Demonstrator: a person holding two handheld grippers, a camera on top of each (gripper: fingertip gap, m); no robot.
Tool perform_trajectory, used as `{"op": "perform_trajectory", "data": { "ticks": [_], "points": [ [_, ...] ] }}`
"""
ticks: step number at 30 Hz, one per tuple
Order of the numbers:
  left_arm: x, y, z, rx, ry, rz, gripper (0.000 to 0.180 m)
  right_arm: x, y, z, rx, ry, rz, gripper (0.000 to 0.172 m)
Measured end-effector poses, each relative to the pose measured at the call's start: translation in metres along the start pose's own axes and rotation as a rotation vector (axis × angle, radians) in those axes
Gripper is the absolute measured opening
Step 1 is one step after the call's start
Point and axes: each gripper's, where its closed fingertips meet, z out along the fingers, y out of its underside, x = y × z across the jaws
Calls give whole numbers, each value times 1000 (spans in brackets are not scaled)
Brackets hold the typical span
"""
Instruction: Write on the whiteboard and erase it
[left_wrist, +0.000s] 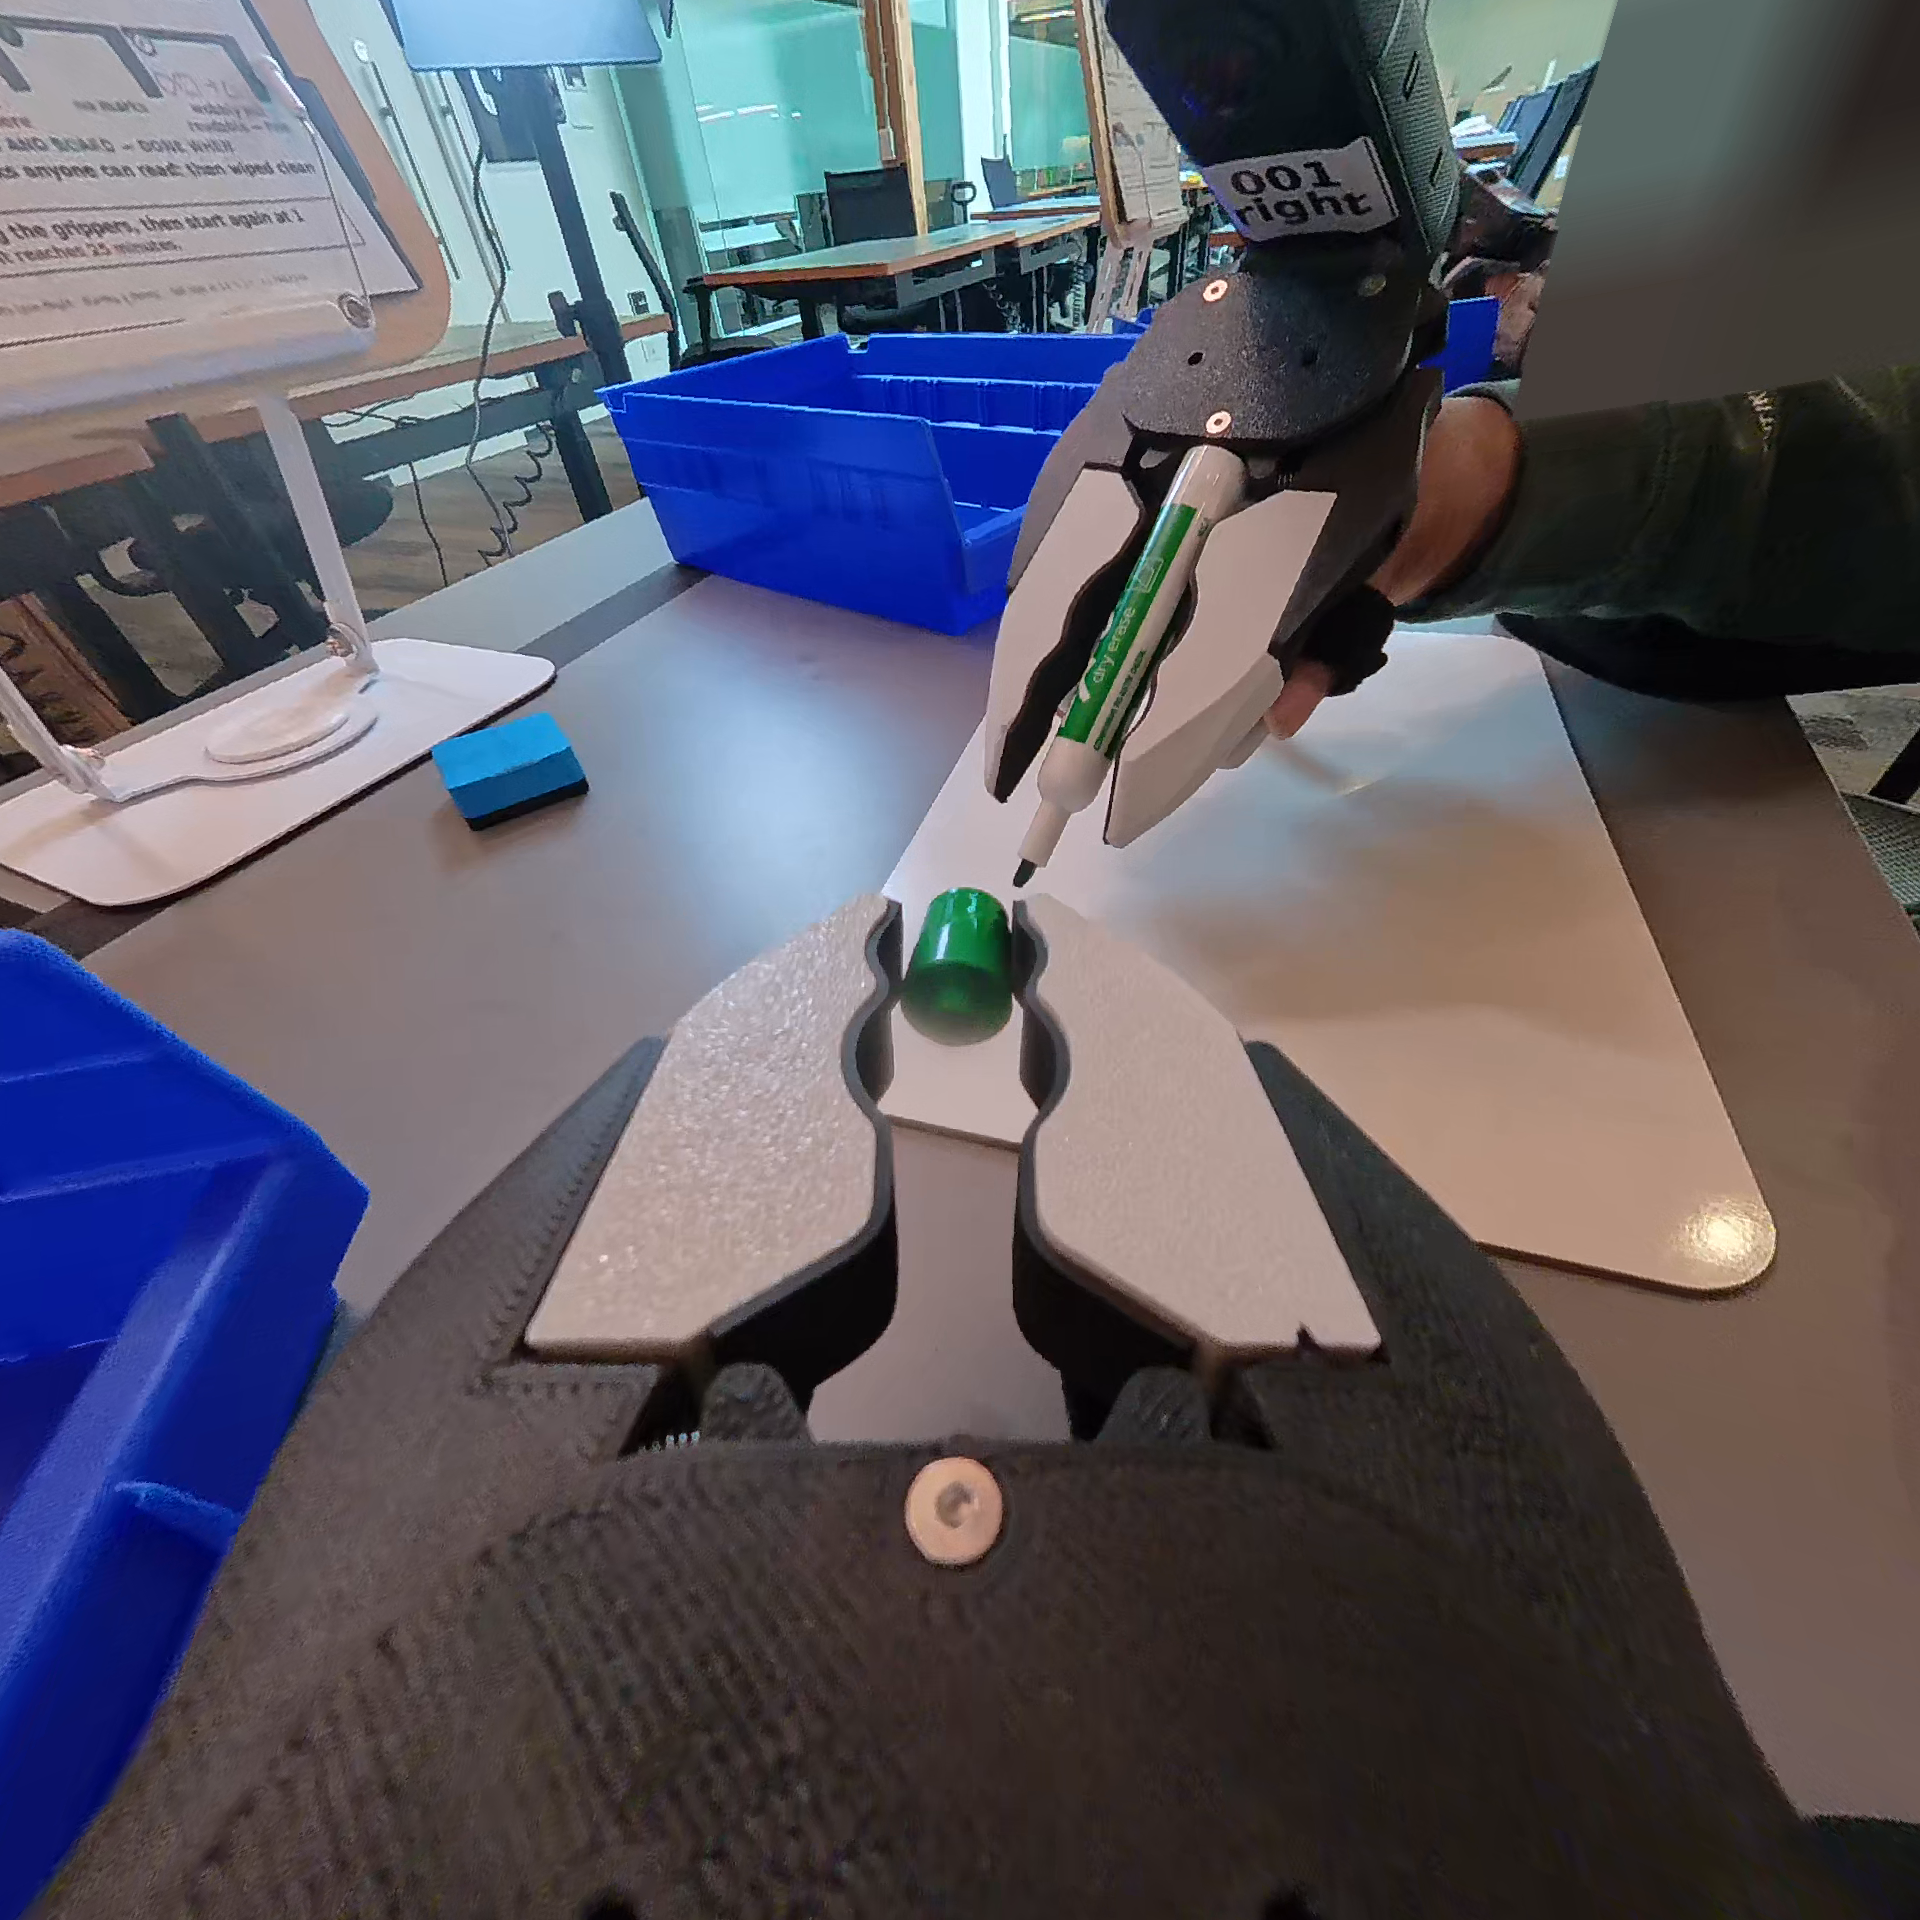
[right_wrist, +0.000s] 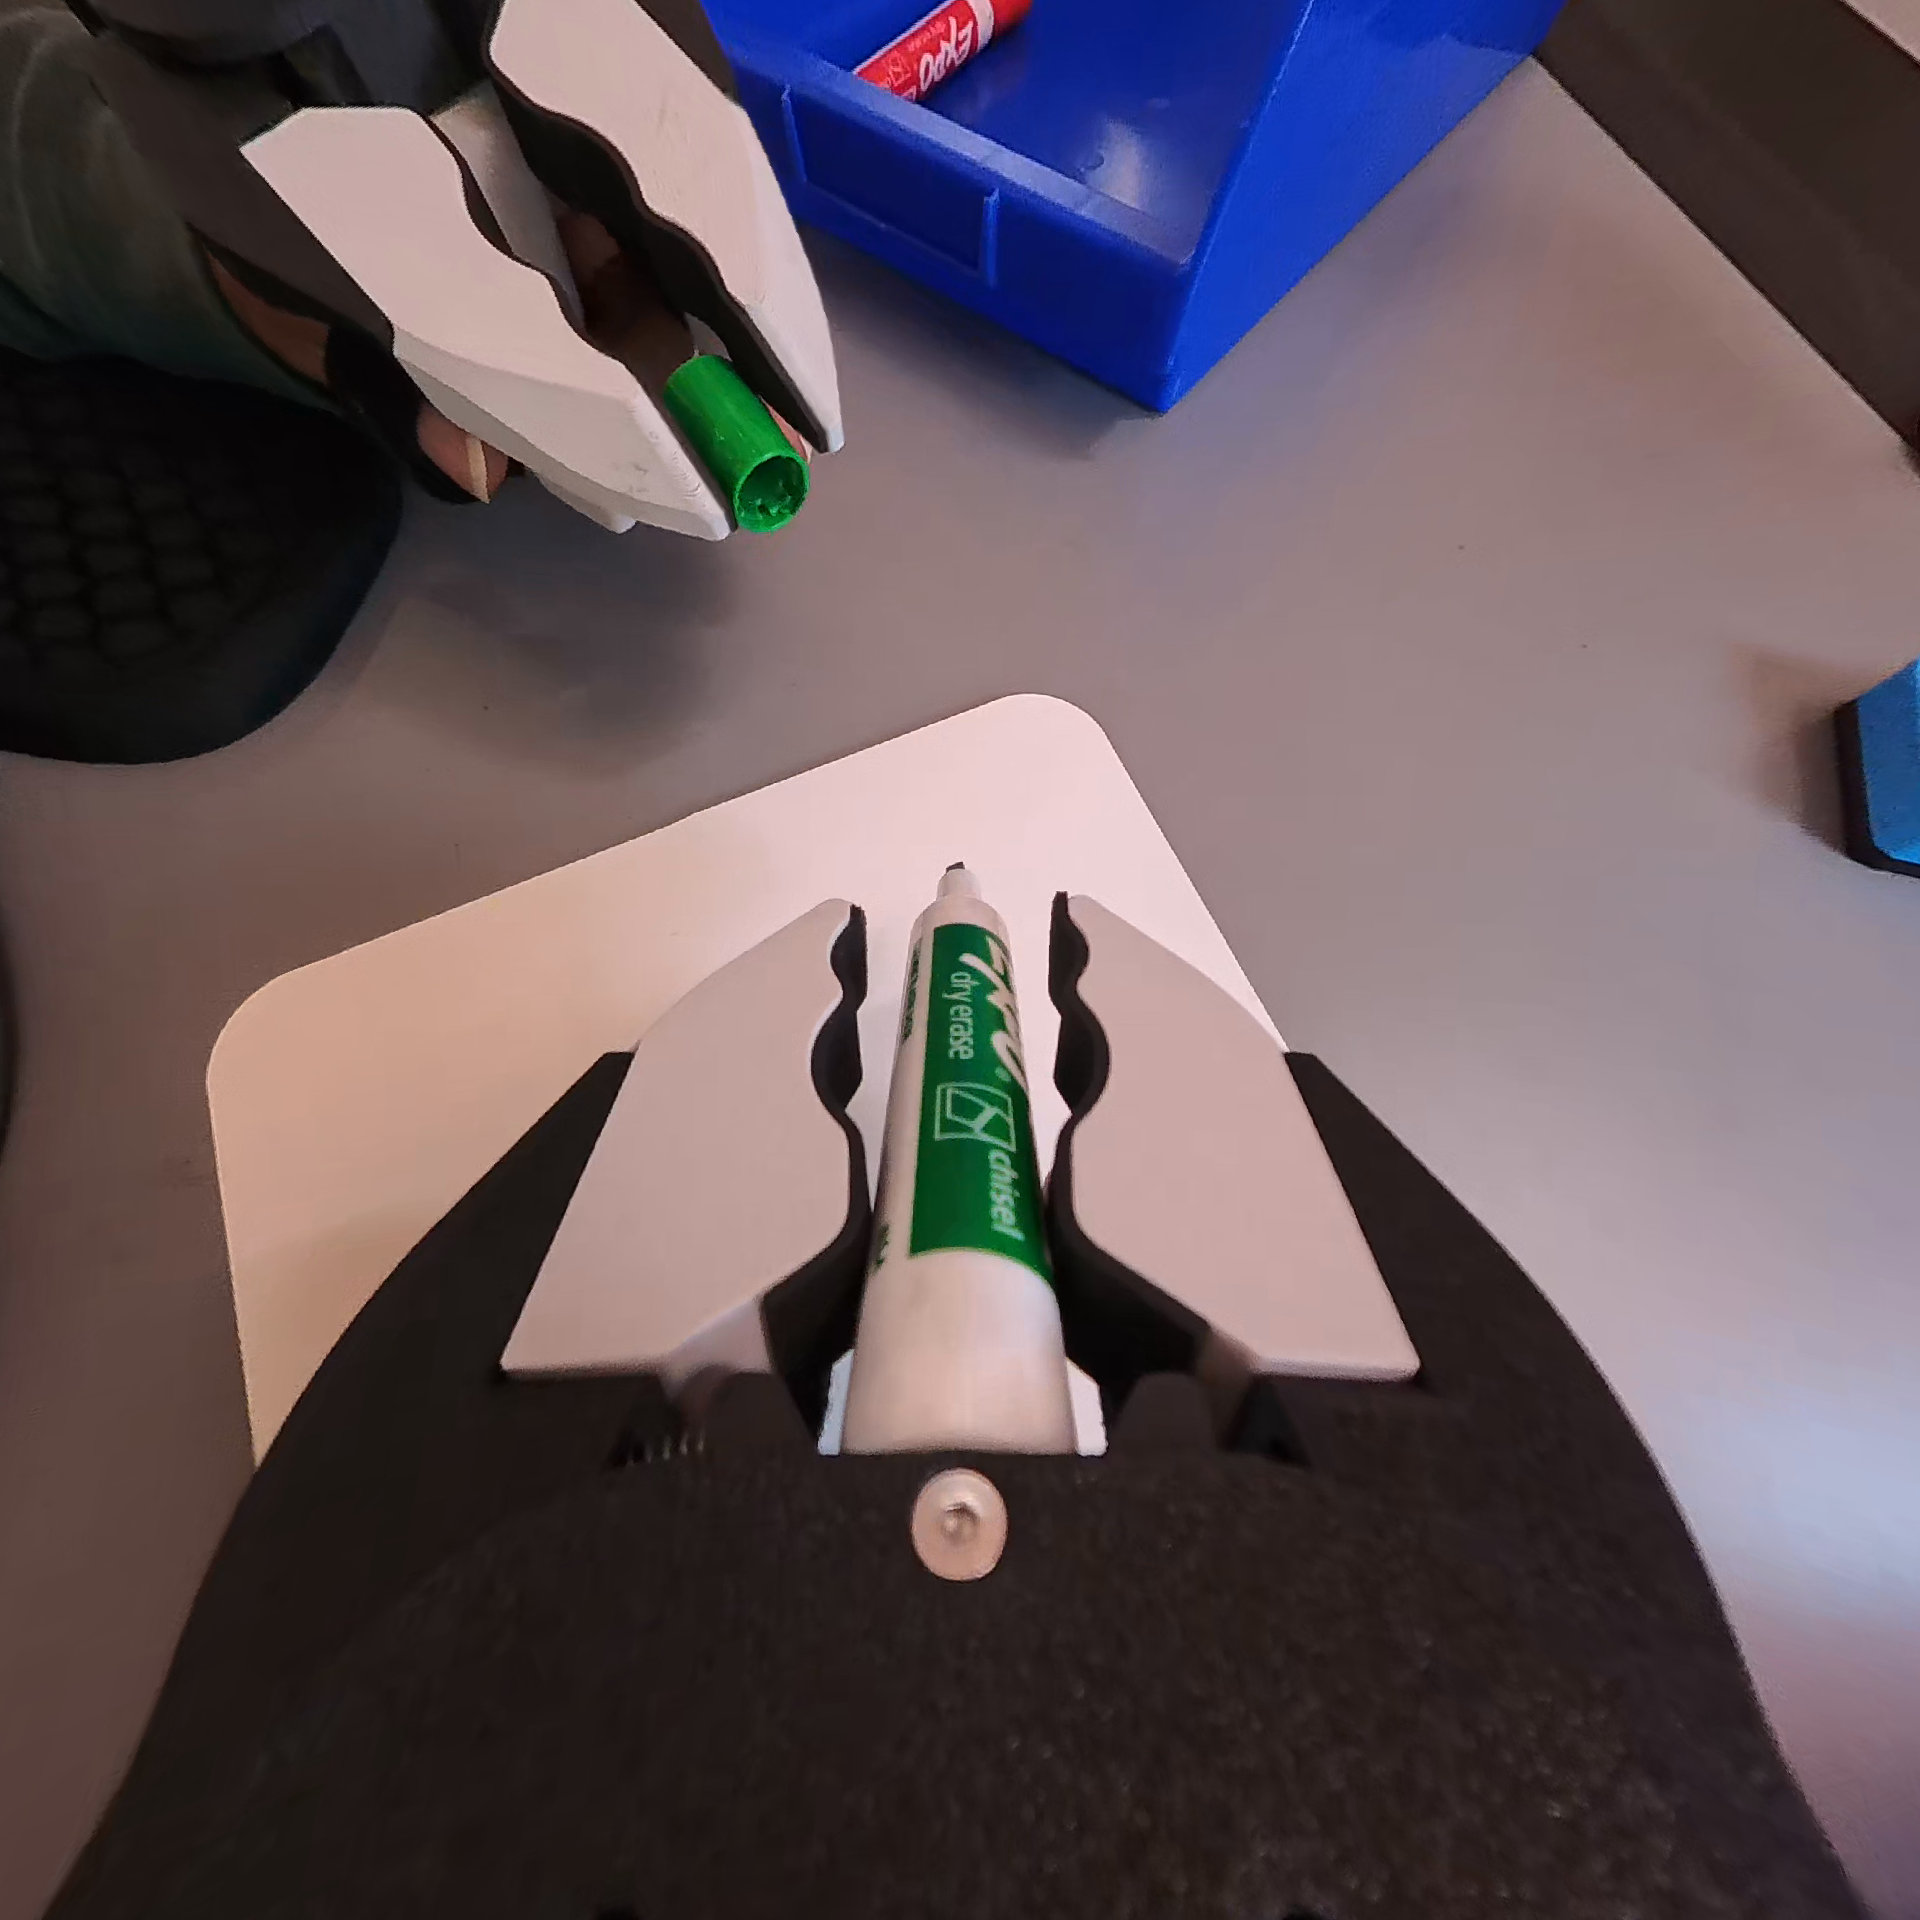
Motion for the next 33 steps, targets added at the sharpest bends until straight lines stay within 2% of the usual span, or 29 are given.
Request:
{"op": "perform_trajectory", "data": {
  "ticks": [7,17,27,33],
  "points": [
    [-2,2,0,-1,-8,14,20,1,0,9,-13,-11,12,34],
    [-4,10,-6,-16,-6,-33,20,-13,5,16,-117,-52,38,34],
    [-5,16,-15,-33,14,7,20,-12,6,34,-205,-46,66,34],
    [-6,14,-17,-29,12,6,20,-6,3,37,-268,-36,2,34]
  ]
}}
